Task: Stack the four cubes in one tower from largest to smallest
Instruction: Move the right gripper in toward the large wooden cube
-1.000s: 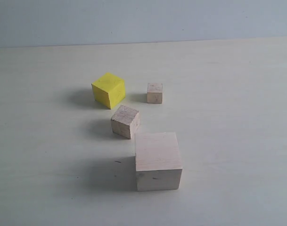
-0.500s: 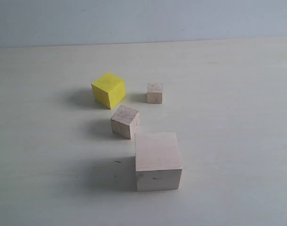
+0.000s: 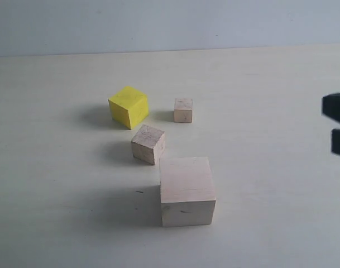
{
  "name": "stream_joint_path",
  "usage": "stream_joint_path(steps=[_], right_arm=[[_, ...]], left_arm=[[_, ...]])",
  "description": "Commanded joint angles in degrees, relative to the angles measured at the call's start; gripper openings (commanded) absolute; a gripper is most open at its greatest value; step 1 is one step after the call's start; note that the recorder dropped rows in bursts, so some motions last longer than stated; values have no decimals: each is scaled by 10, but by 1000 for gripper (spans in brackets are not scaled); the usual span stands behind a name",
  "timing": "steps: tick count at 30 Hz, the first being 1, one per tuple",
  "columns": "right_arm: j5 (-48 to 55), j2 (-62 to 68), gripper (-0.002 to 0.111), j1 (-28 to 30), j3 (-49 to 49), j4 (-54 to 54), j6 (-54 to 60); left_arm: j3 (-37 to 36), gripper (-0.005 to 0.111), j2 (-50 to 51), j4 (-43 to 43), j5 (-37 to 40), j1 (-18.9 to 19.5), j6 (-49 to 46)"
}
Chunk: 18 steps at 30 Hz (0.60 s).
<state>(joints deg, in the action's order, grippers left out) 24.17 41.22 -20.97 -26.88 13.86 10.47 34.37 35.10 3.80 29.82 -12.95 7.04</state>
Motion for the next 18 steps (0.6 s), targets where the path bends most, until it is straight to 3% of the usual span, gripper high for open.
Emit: stream_joint_path(steps=[1, 7, 12, 18], right_arm=[[54, 83, 0, -10, -5, 125, 122], [43, 157, 0, -10, -5, 147, 126], [-2, 163, 0, -10, -5, 205, 118], [-32, 163, 0, -10, -5, 239, 120]], left_arm=[[16, 0, 80, -26, 70, -38, -10], [16, 0, 154, -30, 59, -43, -10], [16, 0, 169, -30, 13, -43, -9], [16, 0, 170, -30, 14, -43, -9]])
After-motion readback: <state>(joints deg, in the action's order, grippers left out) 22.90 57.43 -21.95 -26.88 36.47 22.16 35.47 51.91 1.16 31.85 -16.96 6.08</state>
